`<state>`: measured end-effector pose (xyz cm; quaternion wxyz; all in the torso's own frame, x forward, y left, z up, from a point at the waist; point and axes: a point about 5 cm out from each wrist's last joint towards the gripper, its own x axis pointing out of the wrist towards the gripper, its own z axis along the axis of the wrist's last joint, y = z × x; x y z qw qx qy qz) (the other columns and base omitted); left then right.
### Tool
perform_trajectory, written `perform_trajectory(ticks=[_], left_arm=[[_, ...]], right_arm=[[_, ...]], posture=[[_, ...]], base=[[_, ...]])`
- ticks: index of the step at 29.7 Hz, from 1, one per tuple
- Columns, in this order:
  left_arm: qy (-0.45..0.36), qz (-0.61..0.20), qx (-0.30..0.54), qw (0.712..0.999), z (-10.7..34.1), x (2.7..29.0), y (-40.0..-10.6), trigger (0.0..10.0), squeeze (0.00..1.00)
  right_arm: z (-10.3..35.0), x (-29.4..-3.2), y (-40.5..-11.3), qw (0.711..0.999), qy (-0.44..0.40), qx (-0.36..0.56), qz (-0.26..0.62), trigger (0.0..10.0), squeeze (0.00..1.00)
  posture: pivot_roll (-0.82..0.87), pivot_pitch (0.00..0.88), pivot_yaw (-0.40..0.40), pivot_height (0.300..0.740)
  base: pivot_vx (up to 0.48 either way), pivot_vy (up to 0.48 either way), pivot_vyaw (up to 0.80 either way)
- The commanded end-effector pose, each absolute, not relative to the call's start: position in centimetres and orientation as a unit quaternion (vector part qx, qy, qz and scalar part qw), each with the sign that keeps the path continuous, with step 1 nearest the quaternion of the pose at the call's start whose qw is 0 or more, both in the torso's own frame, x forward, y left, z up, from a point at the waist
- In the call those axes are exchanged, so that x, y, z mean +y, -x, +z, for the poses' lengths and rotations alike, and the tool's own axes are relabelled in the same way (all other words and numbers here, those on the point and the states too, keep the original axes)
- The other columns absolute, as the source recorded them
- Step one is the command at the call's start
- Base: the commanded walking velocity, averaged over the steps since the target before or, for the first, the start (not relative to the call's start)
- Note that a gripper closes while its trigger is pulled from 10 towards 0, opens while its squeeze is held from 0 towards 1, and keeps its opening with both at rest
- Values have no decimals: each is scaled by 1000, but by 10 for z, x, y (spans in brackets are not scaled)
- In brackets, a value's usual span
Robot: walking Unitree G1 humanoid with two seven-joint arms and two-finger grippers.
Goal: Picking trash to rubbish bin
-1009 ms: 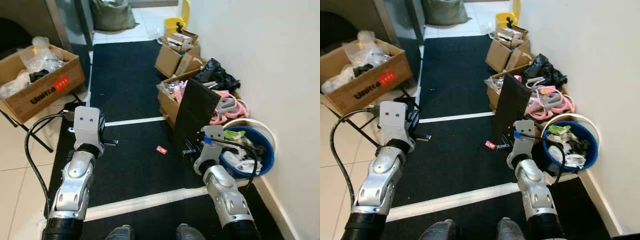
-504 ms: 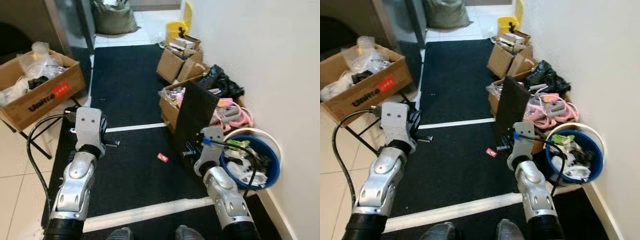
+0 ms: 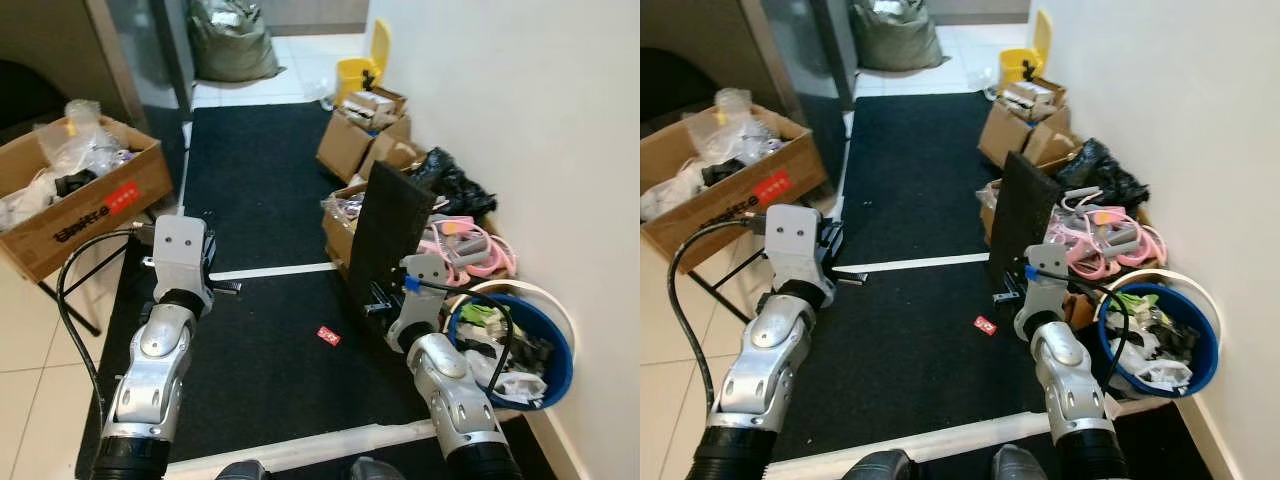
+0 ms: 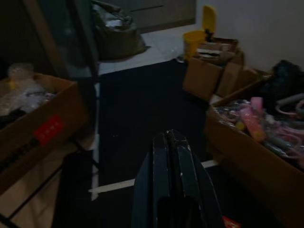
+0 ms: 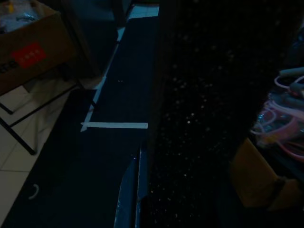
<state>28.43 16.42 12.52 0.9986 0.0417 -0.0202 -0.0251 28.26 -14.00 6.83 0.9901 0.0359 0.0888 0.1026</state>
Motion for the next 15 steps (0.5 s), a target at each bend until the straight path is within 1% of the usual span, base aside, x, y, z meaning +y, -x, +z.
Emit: perform_trajectory(ticks=[1,15], left_arm=[[-44,-25,-15,999,123,166,-284,10000,0],[-43,-26,-16,999,123,166,-284,10000,0]], right_arm=[[66,-140,-282,990,-33,93,101,10000,0],[64,-140,-280,990,-34,95,100,10000,0]], posture=[[18,24,21,740],[17,24,20,740]], base=[[266,0,0],[266,0,0]])
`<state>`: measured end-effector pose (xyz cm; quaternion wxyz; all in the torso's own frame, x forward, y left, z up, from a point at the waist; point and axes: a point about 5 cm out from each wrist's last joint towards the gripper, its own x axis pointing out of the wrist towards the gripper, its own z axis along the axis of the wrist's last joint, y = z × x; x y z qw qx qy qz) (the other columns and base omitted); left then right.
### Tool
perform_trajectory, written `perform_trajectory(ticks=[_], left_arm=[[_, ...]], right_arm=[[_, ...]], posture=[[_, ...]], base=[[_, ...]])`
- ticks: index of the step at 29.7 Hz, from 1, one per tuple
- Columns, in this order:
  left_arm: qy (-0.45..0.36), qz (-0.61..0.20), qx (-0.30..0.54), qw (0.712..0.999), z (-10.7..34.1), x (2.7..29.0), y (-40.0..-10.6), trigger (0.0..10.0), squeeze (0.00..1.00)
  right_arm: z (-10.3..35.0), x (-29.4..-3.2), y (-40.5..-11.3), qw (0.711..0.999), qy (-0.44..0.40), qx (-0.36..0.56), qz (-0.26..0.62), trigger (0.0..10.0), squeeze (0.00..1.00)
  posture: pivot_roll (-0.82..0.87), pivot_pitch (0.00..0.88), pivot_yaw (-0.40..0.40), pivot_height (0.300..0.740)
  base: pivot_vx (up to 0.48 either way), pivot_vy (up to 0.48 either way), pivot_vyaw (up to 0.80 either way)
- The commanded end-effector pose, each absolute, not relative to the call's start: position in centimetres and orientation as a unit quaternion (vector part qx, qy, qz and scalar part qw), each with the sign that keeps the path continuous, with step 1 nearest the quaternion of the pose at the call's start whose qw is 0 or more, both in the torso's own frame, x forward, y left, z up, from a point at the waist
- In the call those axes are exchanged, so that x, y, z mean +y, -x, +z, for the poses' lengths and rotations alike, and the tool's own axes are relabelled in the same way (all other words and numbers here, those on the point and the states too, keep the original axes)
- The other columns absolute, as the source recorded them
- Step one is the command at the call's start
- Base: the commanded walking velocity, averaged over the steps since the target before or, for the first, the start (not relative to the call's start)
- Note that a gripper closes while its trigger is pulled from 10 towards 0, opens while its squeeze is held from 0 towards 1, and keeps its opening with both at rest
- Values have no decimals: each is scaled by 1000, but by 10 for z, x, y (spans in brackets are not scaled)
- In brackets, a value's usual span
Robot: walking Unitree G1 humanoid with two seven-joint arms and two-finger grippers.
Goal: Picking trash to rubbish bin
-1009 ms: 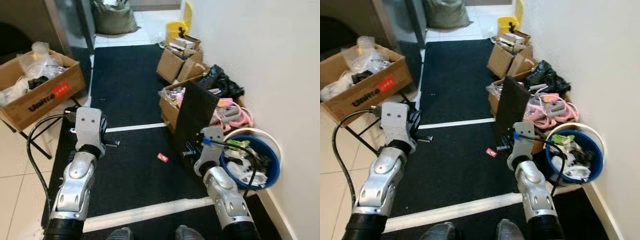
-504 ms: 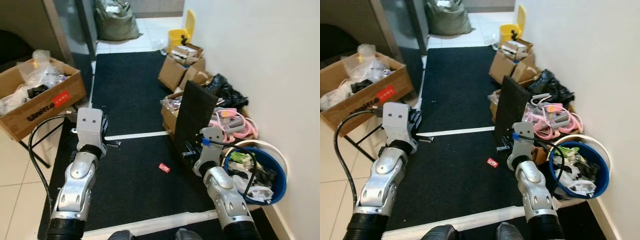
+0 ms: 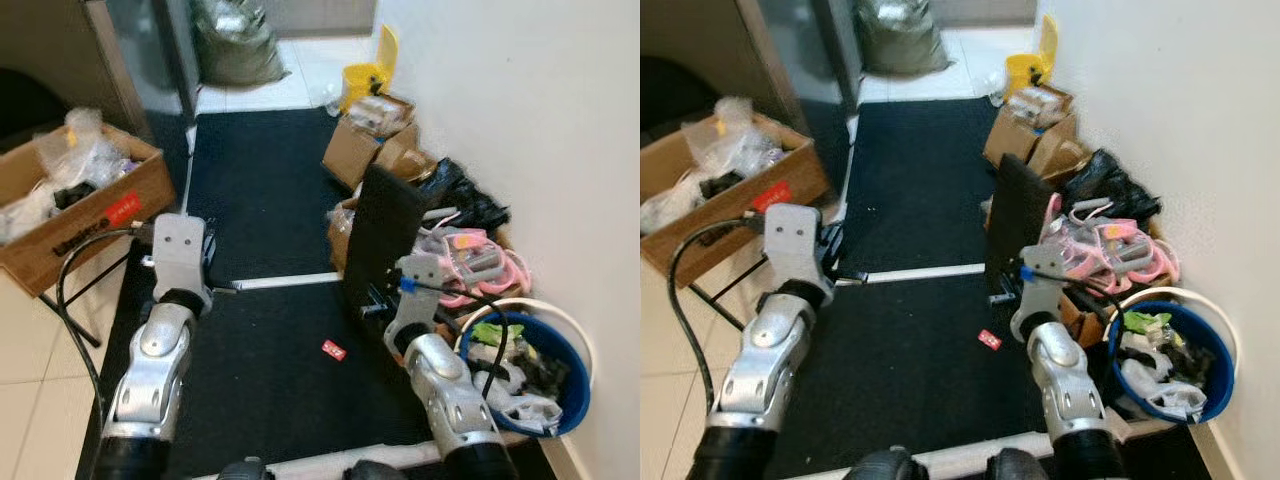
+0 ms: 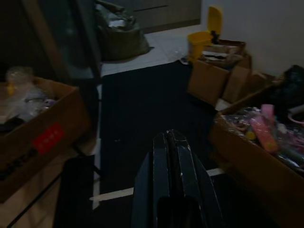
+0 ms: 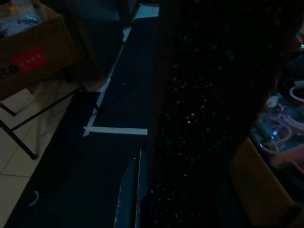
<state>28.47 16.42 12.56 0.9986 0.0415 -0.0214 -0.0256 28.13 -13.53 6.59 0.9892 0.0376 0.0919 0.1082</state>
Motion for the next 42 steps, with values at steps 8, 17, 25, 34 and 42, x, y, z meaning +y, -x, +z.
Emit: perform_trajectory(ticks=[8,17,25,34,42], left_arm=[[-68,-26,-49,996,150,192,-322,10000,0],[-71,-20,-86,994,184,206,-349,10000,0],[-65,-32,-76,994,170,199,-342,10000,0],[-44,-27,-39,998,136,190,-315,10000,0],[-31,-18,-13,999,118,186,-293,10000,0]], right_arm=[[67,-143,-284,991,-34,89,94,10000,0],[66,-143,-282,992,-35,88,88,10000,0],[66,-144,-281,992,-35,89,87,10000,0],[65,-143,-280,991,-35,91,90,10000,0],[64,-140,-278,990,-37,94,94,10000,0]], posture=[[11,16,34,740],[8,17,41,740],[7,21,37,740],[6,29,32,740],[8,37,28,740]], base=[[267,0,0],[264,0,0],[266,0,0],[264,0,0],[264,0,0]])
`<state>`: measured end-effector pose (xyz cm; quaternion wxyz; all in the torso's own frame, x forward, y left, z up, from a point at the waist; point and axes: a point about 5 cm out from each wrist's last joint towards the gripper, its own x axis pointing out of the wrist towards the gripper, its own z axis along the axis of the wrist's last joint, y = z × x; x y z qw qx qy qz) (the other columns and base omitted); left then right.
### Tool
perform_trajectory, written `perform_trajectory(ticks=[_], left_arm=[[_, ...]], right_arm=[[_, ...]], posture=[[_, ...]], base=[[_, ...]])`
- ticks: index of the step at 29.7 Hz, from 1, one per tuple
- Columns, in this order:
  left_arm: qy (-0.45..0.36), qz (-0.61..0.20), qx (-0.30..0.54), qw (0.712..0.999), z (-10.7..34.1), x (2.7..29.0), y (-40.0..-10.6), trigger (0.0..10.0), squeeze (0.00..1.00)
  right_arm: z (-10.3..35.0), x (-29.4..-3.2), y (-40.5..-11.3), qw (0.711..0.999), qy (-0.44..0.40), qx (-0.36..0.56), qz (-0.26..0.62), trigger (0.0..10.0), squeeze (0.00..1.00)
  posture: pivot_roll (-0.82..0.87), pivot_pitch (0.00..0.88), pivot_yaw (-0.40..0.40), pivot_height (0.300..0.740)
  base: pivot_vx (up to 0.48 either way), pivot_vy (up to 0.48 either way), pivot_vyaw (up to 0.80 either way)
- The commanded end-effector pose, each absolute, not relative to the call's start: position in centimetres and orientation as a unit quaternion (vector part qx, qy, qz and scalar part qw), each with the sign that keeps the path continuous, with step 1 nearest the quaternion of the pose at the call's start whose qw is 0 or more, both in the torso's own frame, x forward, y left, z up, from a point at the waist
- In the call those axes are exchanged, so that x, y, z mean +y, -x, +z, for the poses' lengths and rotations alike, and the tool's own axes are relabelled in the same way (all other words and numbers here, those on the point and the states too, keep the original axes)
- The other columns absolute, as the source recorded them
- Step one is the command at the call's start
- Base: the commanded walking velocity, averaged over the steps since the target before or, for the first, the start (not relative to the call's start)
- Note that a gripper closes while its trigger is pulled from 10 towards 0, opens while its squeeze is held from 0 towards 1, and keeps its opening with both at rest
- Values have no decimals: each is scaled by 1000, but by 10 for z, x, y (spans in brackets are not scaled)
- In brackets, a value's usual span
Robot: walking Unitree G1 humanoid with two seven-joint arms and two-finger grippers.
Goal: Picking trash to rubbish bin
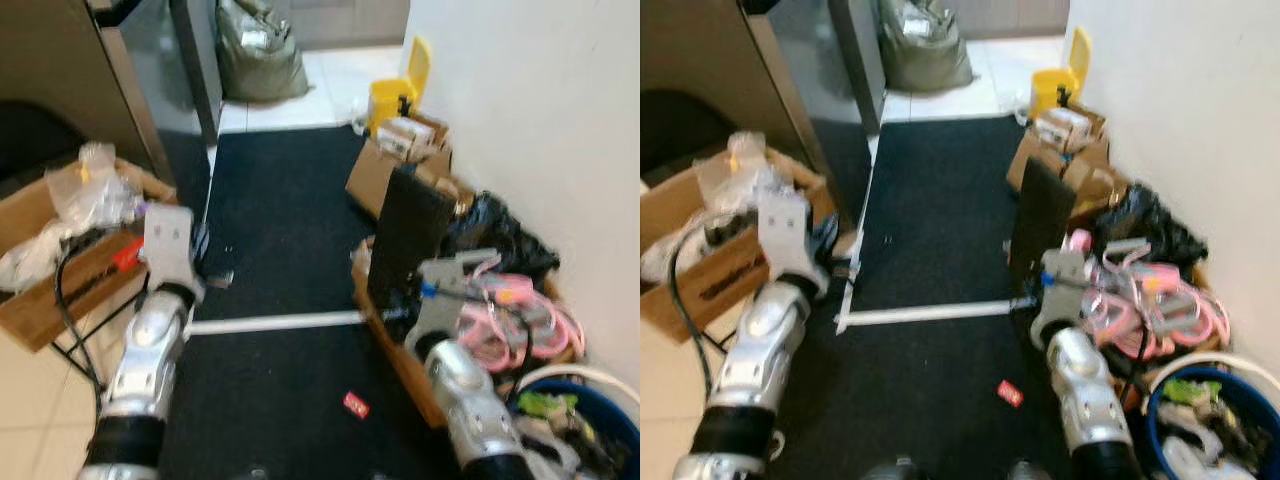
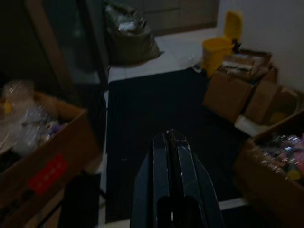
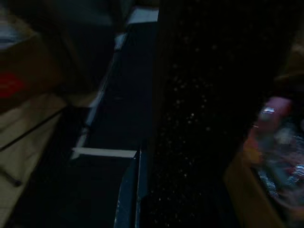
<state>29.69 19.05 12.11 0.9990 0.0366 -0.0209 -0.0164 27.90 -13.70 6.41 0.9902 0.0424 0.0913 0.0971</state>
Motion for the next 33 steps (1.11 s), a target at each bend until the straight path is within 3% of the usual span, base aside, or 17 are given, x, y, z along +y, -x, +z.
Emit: perform_trajectory(ticks=[1,33], left_arm=[[-31,-14,-10,999,116,186,-289,10000,0],[-24,-7,2,1000,118,178,-279,10000,0]], right_arm=[[64,-140,-278,990,-37,94,94,10000,0],[73,-132,-286,990,-13,75,118,10000,0]], posture=[[8,40,27,740],[19,71,17,740]], base=[[266,0,0],[257,0,13]])
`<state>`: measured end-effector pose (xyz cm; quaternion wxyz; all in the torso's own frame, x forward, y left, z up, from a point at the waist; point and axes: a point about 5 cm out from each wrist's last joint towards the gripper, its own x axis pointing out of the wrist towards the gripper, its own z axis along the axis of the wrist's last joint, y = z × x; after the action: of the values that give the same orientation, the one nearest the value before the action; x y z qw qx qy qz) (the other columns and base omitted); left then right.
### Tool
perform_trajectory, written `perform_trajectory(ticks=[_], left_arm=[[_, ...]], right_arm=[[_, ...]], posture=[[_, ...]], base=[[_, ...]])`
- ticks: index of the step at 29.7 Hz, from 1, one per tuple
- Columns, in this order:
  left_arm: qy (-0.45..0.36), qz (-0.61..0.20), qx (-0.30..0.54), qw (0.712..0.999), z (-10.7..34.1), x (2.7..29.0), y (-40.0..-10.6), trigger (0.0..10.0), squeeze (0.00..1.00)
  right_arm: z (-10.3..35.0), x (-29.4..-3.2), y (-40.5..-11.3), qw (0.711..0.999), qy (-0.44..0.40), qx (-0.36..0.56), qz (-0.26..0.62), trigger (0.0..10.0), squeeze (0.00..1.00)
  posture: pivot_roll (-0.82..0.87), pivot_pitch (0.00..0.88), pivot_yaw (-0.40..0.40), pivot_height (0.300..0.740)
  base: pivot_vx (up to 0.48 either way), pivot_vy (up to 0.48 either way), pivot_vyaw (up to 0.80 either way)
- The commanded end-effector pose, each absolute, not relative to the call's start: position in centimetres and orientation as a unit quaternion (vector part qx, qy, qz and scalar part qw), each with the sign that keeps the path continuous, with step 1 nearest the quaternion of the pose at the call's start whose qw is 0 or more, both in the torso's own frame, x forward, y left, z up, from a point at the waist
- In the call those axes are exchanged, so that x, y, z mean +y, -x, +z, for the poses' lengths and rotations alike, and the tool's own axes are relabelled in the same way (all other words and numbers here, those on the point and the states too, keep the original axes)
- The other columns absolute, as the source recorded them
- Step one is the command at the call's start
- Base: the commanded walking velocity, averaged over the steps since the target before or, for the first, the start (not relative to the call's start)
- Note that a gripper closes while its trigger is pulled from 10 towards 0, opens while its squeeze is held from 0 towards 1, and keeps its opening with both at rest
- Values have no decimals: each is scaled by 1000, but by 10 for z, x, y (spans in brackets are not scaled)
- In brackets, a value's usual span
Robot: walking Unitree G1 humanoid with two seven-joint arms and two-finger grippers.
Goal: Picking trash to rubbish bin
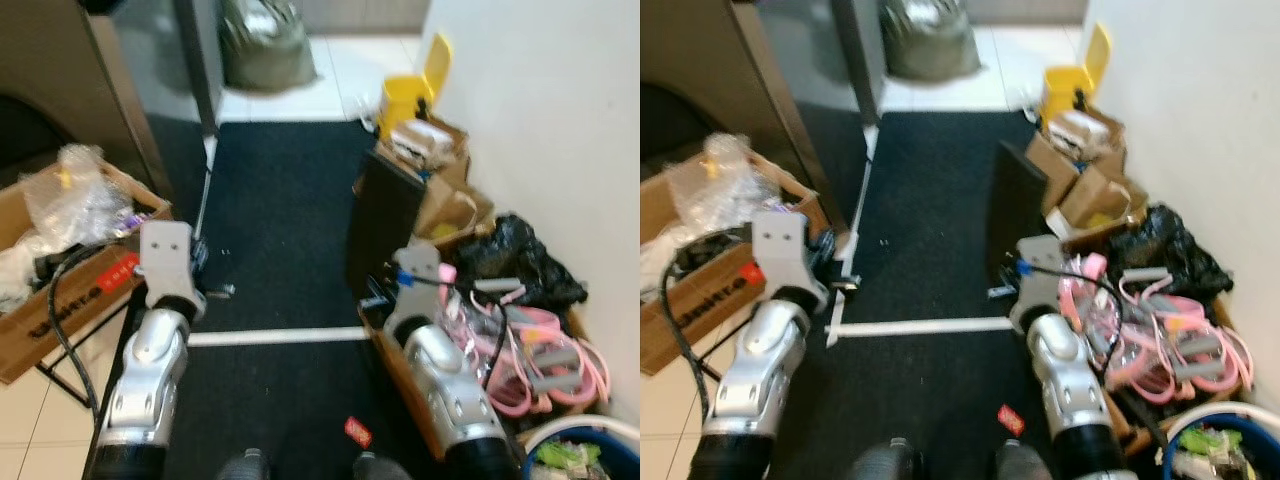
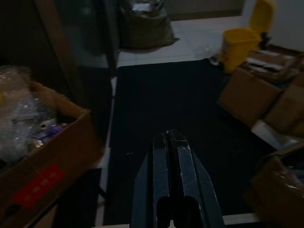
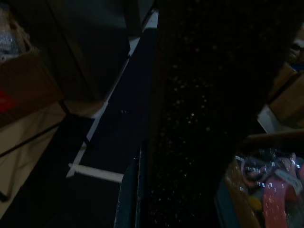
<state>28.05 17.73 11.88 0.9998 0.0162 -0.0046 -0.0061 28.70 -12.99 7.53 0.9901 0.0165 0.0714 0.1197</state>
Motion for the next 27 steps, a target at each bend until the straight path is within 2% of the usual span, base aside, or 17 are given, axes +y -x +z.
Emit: perform_trajectory(ticks=[1,23,27], left_arm=[[-24,-8,3,1000,118,177,-280,10000,0],[-28,-8,4,1000,120,179,-281,10000,0],[-29,-7,4,1000,120,180,-281,10000,0]], right_arm=[[73,-132,-286,990,-13,75,118,10000,0],[73,-129,-287,990,-12,73,119,10000,0],[72,-129,-287,990,-12,73,119,10000,0]], posture=[[21,70,18,740],[30,68,27,740],[30,68,27,740]], base=[[251,0,425],[246,0,430],[0,0,425]])
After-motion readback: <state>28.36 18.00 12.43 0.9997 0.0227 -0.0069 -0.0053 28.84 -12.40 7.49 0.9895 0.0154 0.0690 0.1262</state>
